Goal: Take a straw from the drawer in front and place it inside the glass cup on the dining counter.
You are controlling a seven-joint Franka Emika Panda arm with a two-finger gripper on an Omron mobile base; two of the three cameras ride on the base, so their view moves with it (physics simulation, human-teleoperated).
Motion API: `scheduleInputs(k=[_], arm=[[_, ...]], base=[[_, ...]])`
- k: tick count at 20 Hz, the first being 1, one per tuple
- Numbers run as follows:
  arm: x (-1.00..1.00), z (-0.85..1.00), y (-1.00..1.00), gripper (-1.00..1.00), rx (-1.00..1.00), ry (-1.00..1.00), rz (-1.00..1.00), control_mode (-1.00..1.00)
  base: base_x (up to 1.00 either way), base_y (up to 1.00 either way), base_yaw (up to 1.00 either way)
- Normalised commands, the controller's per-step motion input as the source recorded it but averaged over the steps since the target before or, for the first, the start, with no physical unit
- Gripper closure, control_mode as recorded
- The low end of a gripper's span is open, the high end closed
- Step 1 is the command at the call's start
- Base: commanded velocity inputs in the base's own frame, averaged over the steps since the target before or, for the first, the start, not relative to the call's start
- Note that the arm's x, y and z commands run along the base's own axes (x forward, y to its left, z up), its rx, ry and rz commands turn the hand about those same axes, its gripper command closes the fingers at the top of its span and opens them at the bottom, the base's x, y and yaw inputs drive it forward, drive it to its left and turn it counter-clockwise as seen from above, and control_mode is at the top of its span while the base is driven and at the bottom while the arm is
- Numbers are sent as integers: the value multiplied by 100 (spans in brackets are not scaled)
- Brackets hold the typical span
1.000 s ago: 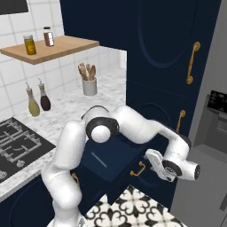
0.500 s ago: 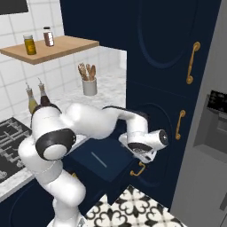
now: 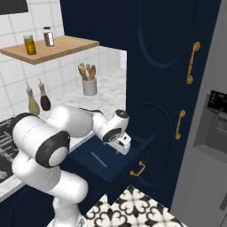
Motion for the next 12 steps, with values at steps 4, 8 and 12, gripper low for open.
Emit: scheduleInputs(k=[4,8,12], arm=[[49,-40,19,-100,-18,30,-1,-100],[32,-38,-1,-100,-13,21,0,-100],[12,-22,-7,-100,-11,11,0,-100]], base=[[0,0,0],[0,0,0],[0,0,0]])
